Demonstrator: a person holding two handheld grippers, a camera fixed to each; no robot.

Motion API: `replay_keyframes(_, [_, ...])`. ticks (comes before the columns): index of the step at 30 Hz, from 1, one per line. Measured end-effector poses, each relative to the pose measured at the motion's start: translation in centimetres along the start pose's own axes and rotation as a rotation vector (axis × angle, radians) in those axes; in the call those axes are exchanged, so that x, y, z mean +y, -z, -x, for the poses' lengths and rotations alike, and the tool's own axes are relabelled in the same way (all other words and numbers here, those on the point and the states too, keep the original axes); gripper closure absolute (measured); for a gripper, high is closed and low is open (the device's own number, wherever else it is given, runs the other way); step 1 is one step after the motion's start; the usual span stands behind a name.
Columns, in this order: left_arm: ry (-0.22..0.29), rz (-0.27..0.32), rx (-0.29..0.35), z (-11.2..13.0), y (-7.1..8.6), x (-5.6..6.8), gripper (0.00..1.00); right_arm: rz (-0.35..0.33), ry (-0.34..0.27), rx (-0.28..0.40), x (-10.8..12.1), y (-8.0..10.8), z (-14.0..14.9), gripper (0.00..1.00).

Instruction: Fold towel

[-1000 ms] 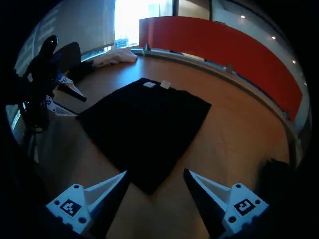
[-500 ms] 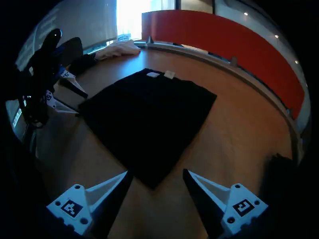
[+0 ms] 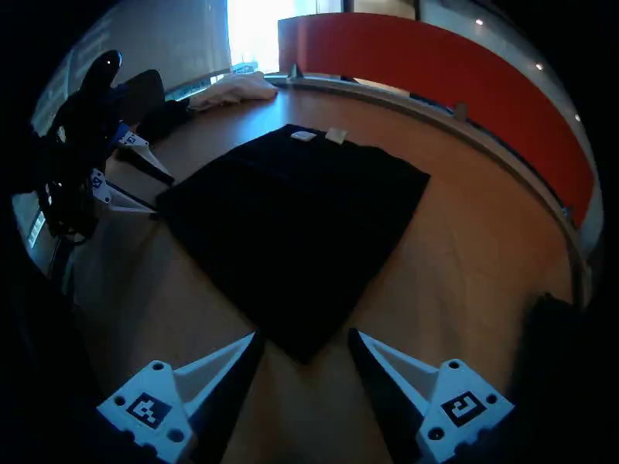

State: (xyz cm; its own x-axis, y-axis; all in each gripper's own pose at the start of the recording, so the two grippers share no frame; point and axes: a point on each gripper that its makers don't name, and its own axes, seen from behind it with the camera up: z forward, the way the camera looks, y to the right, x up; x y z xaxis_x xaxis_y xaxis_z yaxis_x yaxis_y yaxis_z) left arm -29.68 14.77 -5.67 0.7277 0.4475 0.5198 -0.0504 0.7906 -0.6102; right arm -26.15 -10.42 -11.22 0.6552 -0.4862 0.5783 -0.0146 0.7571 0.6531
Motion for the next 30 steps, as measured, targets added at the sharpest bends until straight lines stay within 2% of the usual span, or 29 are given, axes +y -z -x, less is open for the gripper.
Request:
replay_keyframes(2, [0.001, -0.001, 0.001, 0.0, 0.0, 0.1, 0.14, 0.004, 0.001, 0.0, 0.1, 0.0, 0.0, 0.27])
replay_keyframes(13, [0.011, -0.008, -0.004, 0.0, 0.0, 0.2, 0.33, 0.003, 0.0, -0.006, 0.2, 0.2, 0.0, 0.57])
replay_keyframes(18, [0.009, -0.006, -0.006, 0.0, 0.0, 0.5, 0.45, -0.003, 0.004, -0.009, -0.1, 0.2, 0.1, 0.63])
replay_keyframes(22, [0.01, -0.007, -0.007, 0.0, 0.0, 0.6, 0.49, -0.006, 0.002, -0.01, -0.2, 0.2, 0.1, 0.69])
replay_keyframes(24, [0.015, -0.01, -0.008, 0.0, 0.0, 0.5, 0.57, -0.008, -0.003, -0.011, -0.2, 0.3, 0.1, 0.74])
replay_keyframes(26, [0.024, -0.019, -0.011, 0.0, 0.0, 0.3, 0.7, -0.013, -0.007, -0.012, -0.3, 0.3, 0.1, 0.76])
replay_keyframes(30, [0.038, -0.028, -0.016, 0.0, 0.0, 0.0, 0.79, -0.032, -0.006, -0.014, -1.0, 0.3, 0.2, 0.82])
